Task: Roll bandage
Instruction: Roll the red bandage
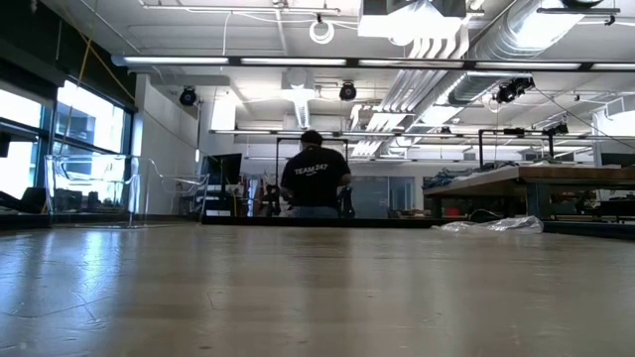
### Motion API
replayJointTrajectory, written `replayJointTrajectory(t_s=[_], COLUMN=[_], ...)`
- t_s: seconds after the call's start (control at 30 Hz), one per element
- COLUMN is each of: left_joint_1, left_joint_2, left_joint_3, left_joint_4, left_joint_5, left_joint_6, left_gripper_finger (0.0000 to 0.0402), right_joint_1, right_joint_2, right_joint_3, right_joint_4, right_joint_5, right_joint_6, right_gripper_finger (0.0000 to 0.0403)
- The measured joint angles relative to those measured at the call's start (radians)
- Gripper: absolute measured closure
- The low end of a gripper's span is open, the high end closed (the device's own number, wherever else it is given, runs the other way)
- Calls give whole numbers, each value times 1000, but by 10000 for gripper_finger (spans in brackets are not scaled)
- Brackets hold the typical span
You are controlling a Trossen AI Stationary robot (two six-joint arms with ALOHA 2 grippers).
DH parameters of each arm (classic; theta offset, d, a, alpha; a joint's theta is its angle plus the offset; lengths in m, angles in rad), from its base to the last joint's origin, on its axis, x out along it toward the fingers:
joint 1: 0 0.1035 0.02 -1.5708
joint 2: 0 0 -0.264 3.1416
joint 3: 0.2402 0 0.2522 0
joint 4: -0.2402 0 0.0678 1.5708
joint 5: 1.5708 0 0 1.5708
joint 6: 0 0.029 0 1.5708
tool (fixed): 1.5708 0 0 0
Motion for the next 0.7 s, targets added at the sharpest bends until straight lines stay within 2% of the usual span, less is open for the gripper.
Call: replayJointTrajectory(t_s=[0.1, 0.17, 0.37, 0.6, 0.7], left_joint_1=[24, 29, 21, -4, -23], left_joint_2=[-7, -7, 1, 10, 32], left_joint_3=[0, 0, 0, 0, 0], left_joint_4=[-9, 6, 4, 47, 86], left_joint_5=[-10, 9, 41, 70, 90], left_joint_6=[-2, -1, -8, -41, -48], left_gripper_finger=[387, 387, 387, 387, 387], right_joint_1=[36, 38, -30, -142, -178], right_joint_2=[0, 1, -5, -11, -10], right_joint_3=[0, 0, 0, 0, 0], right_joint_4=[37, 63, 71, 71, 68], right_joint_5=[5, 52, 175, 190, 134], right_joint_6=[-57, -60, -94, -15, 6], right_gripper_finger=[403, 403, 403, 403, 403])
